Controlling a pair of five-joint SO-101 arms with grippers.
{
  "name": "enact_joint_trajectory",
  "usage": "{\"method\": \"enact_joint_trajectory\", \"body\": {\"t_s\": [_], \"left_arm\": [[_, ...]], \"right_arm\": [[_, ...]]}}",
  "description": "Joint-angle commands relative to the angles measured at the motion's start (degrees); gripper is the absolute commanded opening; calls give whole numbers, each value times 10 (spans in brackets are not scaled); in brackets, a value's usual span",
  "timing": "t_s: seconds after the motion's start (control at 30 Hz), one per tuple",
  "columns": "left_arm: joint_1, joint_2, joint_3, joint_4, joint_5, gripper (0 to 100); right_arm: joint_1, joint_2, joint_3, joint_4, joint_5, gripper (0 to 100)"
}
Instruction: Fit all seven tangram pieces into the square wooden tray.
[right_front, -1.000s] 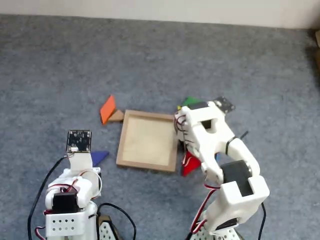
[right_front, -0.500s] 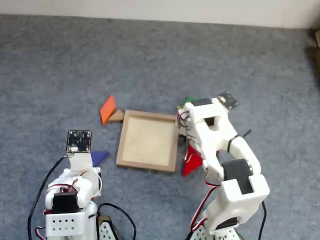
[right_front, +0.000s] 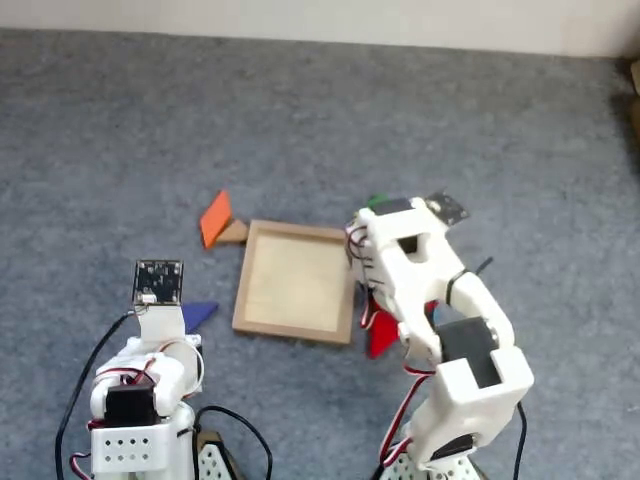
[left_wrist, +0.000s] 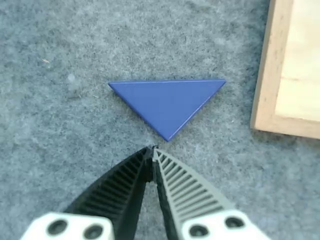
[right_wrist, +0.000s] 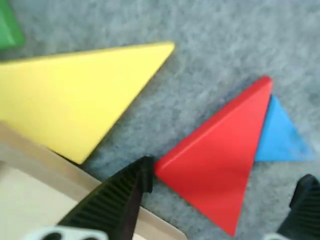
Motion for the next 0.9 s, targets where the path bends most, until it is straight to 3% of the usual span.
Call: {"method": "enact_joint_trajectory", "body": {"t_s": [0.0,0.13,0.37,0.6,0.87], "left_arm": [[-7,-20,12,3,-4,6],[-7,-20,12,3,-4,6],[-7,-20,12,3,-4,6],[-7,-20,12,3,-4,6],[-7,-20,12,3,-4,6]], "right_arm": [[-4,-7,-33,9,-7,414],[2,-7,-22,6,-6,390],[9,-8,9,-39,-4,231],[32,-12,9,-35,-1,183],[30,-32,-44,80,84,112]]}}
